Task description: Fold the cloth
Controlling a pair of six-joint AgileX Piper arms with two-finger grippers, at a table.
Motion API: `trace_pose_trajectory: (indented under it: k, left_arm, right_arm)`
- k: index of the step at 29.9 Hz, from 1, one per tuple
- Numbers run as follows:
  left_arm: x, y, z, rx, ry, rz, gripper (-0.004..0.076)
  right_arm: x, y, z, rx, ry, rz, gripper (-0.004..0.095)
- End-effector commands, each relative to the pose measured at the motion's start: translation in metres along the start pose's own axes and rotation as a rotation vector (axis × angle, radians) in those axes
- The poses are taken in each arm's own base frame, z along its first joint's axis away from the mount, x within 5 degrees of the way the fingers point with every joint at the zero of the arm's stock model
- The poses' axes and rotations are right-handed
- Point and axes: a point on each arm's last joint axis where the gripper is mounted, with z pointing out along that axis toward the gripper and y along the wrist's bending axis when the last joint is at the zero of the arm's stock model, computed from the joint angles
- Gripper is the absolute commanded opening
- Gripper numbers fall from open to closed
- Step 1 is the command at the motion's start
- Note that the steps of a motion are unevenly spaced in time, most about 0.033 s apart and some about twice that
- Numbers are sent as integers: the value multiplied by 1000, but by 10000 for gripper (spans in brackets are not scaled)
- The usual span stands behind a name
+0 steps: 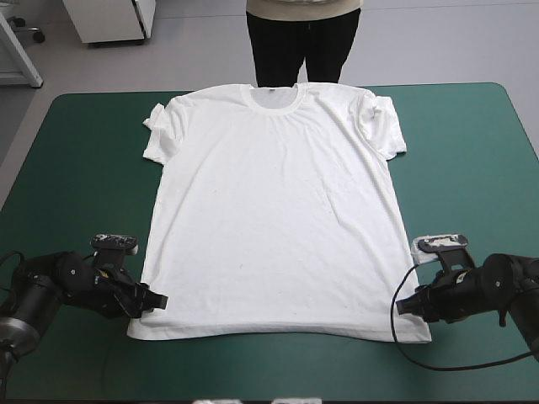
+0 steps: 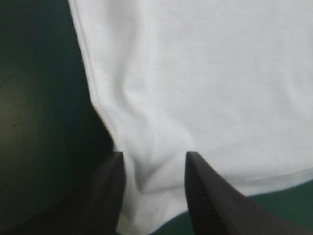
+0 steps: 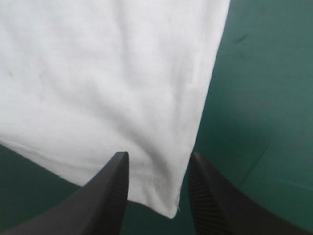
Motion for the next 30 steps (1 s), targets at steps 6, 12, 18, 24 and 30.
trace_pose_trajectory:
  k: [6,12,18,24,30]
  left_arm:
    - [-66,-1,-45,-44,-389,-47,379]
    - [-128,15,-39,-112,-399,-89,379]
    - [-195,27,-13,-94,-407,-120,379]
    - [-241,39,24,-80,-332,-141,379]
    - [-260,47,51,-86,-273,-137,379]
  right_arm:
    - [-67,1,-58,61,-378,-30,410]
    - [-112,-3,-67,72,-413,-49,411]
    - [-144,-9,-61,88,-404,-59,411]
    - [-154,-12,-56,89,-394,-68,410]
    - [-154,-12,-56,93,-393,-72,408]
